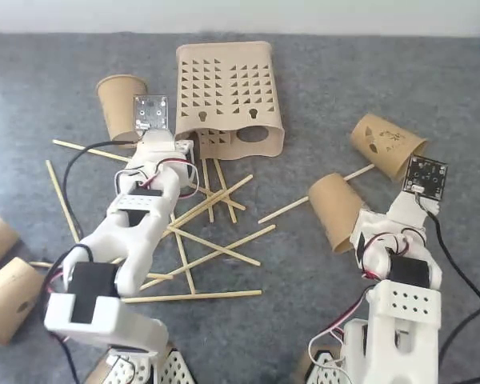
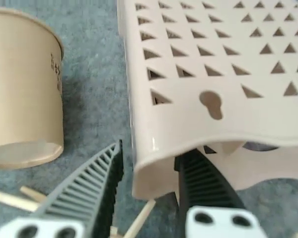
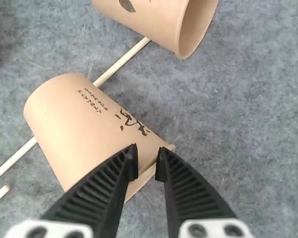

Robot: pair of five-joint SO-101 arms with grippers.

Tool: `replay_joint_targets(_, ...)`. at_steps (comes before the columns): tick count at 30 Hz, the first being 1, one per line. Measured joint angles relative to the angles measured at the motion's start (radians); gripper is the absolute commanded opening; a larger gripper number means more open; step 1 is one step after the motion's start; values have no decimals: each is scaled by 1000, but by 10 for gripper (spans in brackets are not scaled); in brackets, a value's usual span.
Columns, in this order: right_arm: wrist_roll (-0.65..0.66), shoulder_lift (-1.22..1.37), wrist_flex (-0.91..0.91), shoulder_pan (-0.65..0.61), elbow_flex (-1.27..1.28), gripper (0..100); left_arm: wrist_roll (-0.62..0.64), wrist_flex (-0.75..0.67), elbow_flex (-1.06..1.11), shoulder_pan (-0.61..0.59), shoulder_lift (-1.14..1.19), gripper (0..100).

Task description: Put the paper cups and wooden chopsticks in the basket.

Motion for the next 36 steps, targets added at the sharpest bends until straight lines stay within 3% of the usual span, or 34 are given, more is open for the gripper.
replay_joint_targets(4,0,0,0,0,0,77,0,-31,0,0,2,148)
replay_joint_targets(8,0,0,0,0,0,77,0,-37,0,3,2,8)
replay_joint_targets(23,0,0,0,0,0,77,-2,-26,20,32,-46,12)
replay_joint_targets(30,0,0,0,0,0,77,5,282,17,87,-315,12)
replay_joint_targets(36,0,0,0,0,0,77,114,628,-157,137,-436,12)
